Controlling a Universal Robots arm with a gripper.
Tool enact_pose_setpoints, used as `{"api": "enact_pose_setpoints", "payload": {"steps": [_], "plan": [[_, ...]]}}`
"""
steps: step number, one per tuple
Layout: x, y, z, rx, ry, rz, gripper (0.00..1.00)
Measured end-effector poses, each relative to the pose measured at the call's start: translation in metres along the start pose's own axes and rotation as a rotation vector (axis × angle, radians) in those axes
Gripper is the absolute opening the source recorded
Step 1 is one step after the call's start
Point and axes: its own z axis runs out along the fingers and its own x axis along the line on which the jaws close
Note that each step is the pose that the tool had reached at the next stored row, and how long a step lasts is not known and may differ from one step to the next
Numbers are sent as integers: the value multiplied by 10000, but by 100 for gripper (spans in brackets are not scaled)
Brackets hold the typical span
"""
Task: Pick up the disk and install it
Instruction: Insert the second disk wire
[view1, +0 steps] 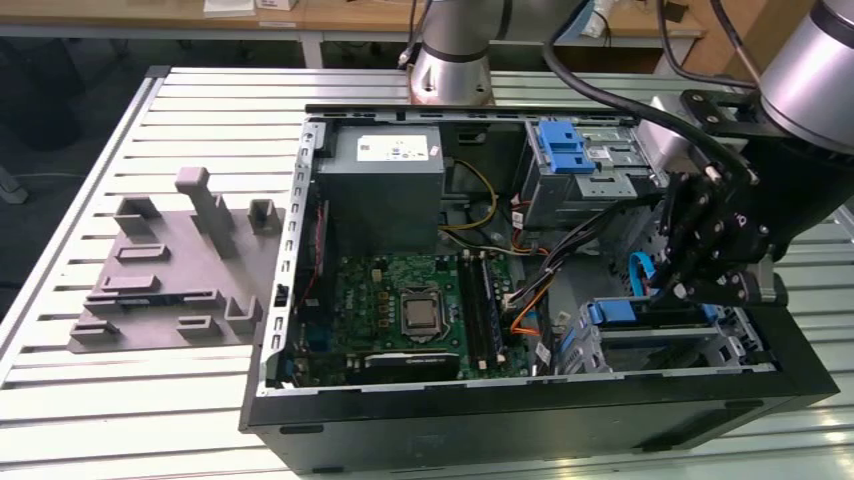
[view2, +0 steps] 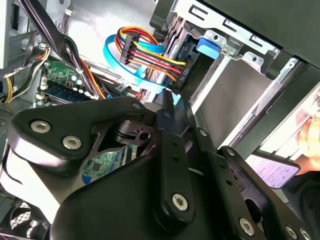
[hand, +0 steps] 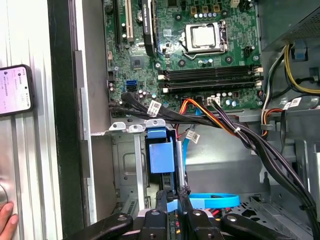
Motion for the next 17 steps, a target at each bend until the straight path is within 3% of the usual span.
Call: {"api": "enact_pose_setpoints", "payload": {"steps": [6,8,17], "plan": [[1,0,-5,2,4,-107,22],[1,0,-5,3,6,-140,11],[1,0,-3,3,5,-155,11]]}}
